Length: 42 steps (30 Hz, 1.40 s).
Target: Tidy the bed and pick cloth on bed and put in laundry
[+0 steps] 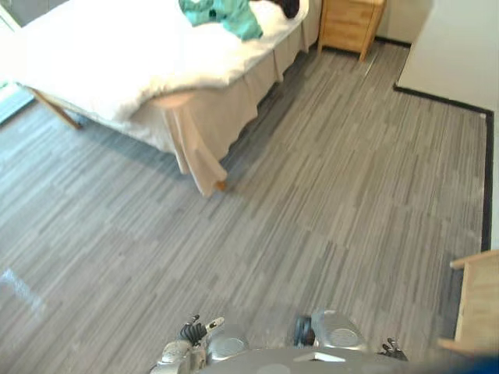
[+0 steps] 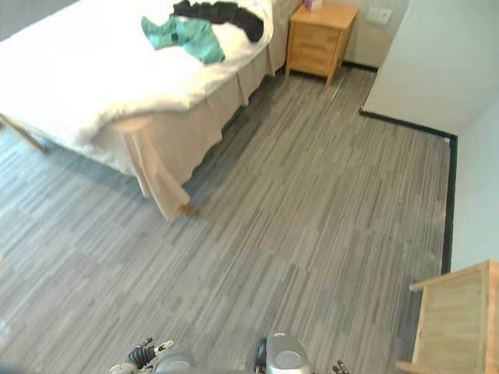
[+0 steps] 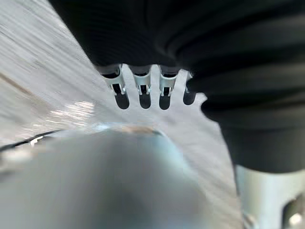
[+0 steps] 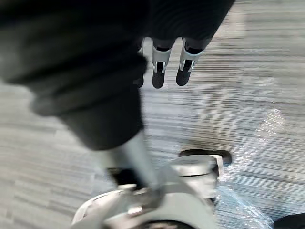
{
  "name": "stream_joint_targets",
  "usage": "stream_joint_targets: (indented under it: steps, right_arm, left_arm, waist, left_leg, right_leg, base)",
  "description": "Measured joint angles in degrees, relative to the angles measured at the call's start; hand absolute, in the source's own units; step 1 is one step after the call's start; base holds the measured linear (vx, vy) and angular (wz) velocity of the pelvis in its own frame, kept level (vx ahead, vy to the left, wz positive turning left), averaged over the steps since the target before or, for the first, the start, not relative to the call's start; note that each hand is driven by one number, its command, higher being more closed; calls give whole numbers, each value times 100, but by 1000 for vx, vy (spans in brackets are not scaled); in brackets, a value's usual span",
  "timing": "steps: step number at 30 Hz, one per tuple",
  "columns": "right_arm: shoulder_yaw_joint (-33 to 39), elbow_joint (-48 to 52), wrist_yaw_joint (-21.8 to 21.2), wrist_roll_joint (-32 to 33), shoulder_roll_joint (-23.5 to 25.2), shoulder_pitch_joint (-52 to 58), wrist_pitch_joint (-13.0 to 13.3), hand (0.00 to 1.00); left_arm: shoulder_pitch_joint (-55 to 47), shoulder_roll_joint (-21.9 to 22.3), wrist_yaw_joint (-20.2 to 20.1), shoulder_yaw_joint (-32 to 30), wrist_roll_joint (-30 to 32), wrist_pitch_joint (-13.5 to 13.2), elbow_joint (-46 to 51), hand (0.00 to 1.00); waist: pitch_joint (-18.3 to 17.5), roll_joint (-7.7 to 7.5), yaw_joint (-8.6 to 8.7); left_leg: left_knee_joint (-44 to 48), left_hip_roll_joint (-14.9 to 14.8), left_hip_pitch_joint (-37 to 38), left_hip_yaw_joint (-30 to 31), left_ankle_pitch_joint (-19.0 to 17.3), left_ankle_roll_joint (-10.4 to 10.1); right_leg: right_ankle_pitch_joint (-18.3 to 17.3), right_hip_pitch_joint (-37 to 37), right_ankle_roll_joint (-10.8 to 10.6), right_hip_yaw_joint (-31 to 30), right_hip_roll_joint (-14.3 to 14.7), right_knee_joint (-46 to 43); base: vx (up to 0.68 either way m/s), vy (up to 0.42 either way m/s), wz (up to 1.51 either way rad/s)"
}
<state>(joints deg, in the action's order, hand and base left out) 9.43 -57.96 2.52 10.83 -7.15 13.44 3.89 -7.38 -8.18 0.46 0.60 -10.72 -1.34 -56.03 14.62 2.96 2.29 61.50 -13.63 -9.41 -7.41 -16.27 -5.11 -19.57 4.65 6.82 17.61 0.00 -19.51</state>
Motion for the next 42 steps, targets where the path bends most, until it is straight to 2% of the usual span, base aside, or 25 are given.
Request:
stream_joint_targets:
  steps: [2, 4, 5, 6, 7, 8, 9, 11, 13, 14, 15, 17, 18, 19, 20, 21, 23, 25, 28, 31, 34, 35, 36, 39, 42]
  right_arm:
    - [35, 88, -123, -97, -73, -8, -71, 0]
    - [71, 320, -230, -105, -2, -45, -72, 0]
    - [70, 540, -342, -176, 118, -37, -55, 0]
    - [104, 635, -397, -268, 127, -2, -29, 0]
    - [122, 782, -477, -322, 58, 95, 15, 0]
    - [151, 609, -470, -322, 166, 46, 30, 0]
    - [126, 507, -484, -326, 274, 19, 47, 0]
    - [139, 412, -480, -325, 258, -45, 103, 0]
    - [128, 281, -431, -329, 258, -209, 87, 0]
    - [128, 258, -410, -335, 243, -218, 76, 0]
    - [146, 192, -341, -428, 179, -252, 13, 0]
    - [200, 103, -327, -521, 203, -269, -44, 0]
    - [261, 70, -326, -548, 253, -225, -35, 0]
    - [356, 79, -344, -568, 191, -262, 10, 0]
    - [360, 54, -339, -586, 202, -255, -10, 0]
    - [347, 86, -354, -582, 211, -231, 35, 0]
    - [329, 81, -414, -576, 252, -209, 98, 0]
    - [285, 75, -466, -539, 275, -179, 153, 0]
    - [201, 161, -456, -468, 361, -165, 160, 0]
    - [87, 327, -461, -425, 355, -73, 159, 0]
    - [-185, 496, -468, -429, 365, -28, 163, 0]
    - [-224, 504, -478, -422, 367, -11, 162, 0]
    - [-280, 517, -513, -424, 230, -12, 153, 0]
    - [-351, 465, -627, -514, 104, -131, 148, 0]
    - [-350, 294, -685, -559, 67, -241, 67, 0]
  left_arm:
    - [-89, 116, -12, -273, -245, -124, 159, 0]
    - [-97, 138, -16, -360, -346, -152, 184, 0]
    - [-103, 147, -14, -373, -421, -171, 185, 0]
    - [-142, 158, -16, -360, -443, -175, 185, 0]
    - [-242, 243, -29, -293, -445, -193, 268, 0]
    - [-202, 68, -63, -292, -447, -208, 229, 0]
    - [-143, -1, -55, -288, -456, -193, 184, 0]
    - [-11, 4, -55, -282, -458, -171, 141, 0]
    - [56, 8, -40, -211, -576, -31, 57, 0]
    - [46, 23, -33, -174, -612, 6, 46, 0]
    - [1, 33, -6, -162, -622, 113, 43, 0]
    - [-87, -11, 15, -108, -620, 130, 8, 0]
    - [-93, -117, 11, -19, -619, 149, -33, 0]
    - [-133, -128, 12, 92, -620, 162, -88, 0]
    - [-122, -152, 12, 114, -624, 184, -165, 0]
    - [-132, -183, 29, 196, -667, 189, -154, 0]
    - [-56, -204, 72, 311, -784, 204, -153, 0]
    - [175, -209, 135, 407, -983, 228, -146, 0]
    - [344, -27, 205, 469, -1064, 287, -128, 0]
    - [349, 128, 245, 364, -1012, 325, -69, 0]
    - [146, 139, 253, 64, -992, 309, 139, 0]
    - [136, 144, 261, -16, -981, 297, 135, 0]
    - [83, 299, 319, -123, -977, 291, 128, 0]
    - [37, 457, 469, -353, -881, 191, 111, 0]
    - [29, 462, 473, -365, -892, 49, 68, 0]
  waist:
    - [22, -36, -190]
    - [52, -79, -197]
    - [56, -86, -213]
    - [33, -48, -210]
    - [-88, 163, -203]
    - [-115, 16, -104]
    - [-191, -200, -120]
    - [-222, -248, -242]
    - [-219, -218, -293]
    - [-234, -185, -324]
    - [-244, -189, -371]
    - [-331, -290, -378]
    - [-389, -357, -251]
    - [-385, -276, -250]
    - [-386, -358, -241]
    - [-357, -346, -216]
    - [-326, -306, -143]
    - [-322, -325, -82]
    - [-327, -358, -18]
    - [-325, -396, -85]
    - [-399, -569, -155]
    - [-421, -605, -147]
    - [-456, -466, -150]
    - [-539, -351, -165]
    - [-505, -299, -115]
  left_leg:
    - [-654, 463, -593, -382, -182, 182]
    - [-1173, 613, -815, -678, -161, 296]
    - [-2220, 768, -911, -1118, 252, 564]
    - [-2834, 820, -843, -1293, 737, 713]
    - [-3883, 843, -829, -1651, 2066, 1286]
    - [-3981, 963, -575, -2043, 1627, 1804]
    - [-4165, 1185, -530, -2056, 1634, 1833]
    - [-4465, 1435, -457, -2046, 1609, 1786]
    - [-4388, 1612, -398, -2117, 1327, 1498]
    - [-4332, 1609, -343, -2148, 1157, 1453]
    - [-4238, 1682, -135, -2125, 730, 1371]
    - [-4447, 1851, 188, -2174, 436, 1235]
    - [-4292, 1812, 449, -2203, 276, 1187]
    - [-4269, 1875, 651, -1885, 197, 1322]
    - [-4401, 1956, 836, -1842, 212, 1333]
    - [-4667, 2073, 1180, -1637, 320, 1400]
    - [-4965, 2124, 1559, -1184, 374, 1415]
    - [-5332, 2164, 1892, -319, 493, 1379]
    - [-5516, 2182, 2089, 554, 517, 1310]
    - [-5508, 2143, 2421, 1273, 406, 1108]
    - [-5229, 2052, 2647, 1308, -21, 490]
    - [-5148, 2022, 2650, 1309, -106, 439]
    - [-5026, 1791, 2633, 1287, -223, 420]
    - [-4952, 1464, 2549, 1260, -193, 397]
    - [-3962, 1238, 2109, 1136, 27, 62]
  right_leg:
    - [24, 541, -38, -452, 6, 418]
    - [25, 818, -100, -559, -40, 526]
    - [-23, 1143, -432, -550, -85, 553]
    - [-67, 1277, -551, -543, -65, 567]
    - [-196, 1532, -776, -545, 149, 563]
    - [-300, 1791, -927, -484, 13, 553]
    - [-223, 1802, -1029, -390, -142, 543]
    - [23, 1797, -1042, -269, -222, 692]
    - [463, 2021, -1138, -171, -324, 921]
    - [518, 2024, -1171, -172, -351, 783]
    - [556, 1913, -1181, -145, -485, 6]
    - [957, 1354, -1126, -125, -789, -1439]
    - [1879, 817, -1235, -258, -1119, -2680]
    - [1546, 277, -1260, -283, -1339, -3812]
    - [1305, 41, -1294, -286, -1487, -4151]
    - [924, -299, -1337, -251, -1614, -4317]
    - [534, -717, -1399, -250, -1572, -4008]
    - [306, -1196, -1373, -303, -1373, -2994]
    - [327, -1465, -1378, -772, -1171, -1721]
    - [723, -1633, -1266, -1417, -942, -612]
    - [1454, -1707, -873, -1515, -812, -240]
    - [1545, -1737, -968, -1519, -791, -335]
    - [1335, -1769, -869, -1284, -699, -576]
    - [780, -1797, -678, -878, -600, -901]
    - [695, -1295, -531, -518, -532, -442]
  base:
    - [570, -34, -127]
    - [503, 25, -101]
    - [467, 48, -76]
    - [681, 94, -62]
    - [685, 160, 13]
    - [671, 177, 51]
    - [502, 196, 62]
    - [358, 162, 33]
    - [334, 159, 40]
    - [349, 167, 33]
    - [328, 150, 31]
    - [327, 105, 52]
    - [432, 29, 71]
    - [499, 53, 70]
    - [367, 39, 70]
    - [354, 75, 90]
    - [327, 31, 119]
    - [302, -49, 174]
    - [327, -112, 177]
    - [407, -174, 132]
    - [372, -233, 81]
    - [406, -300, 83]
    - [478, -367, 64]
    - [385, -303, 50]
    - [349, -300, 60]
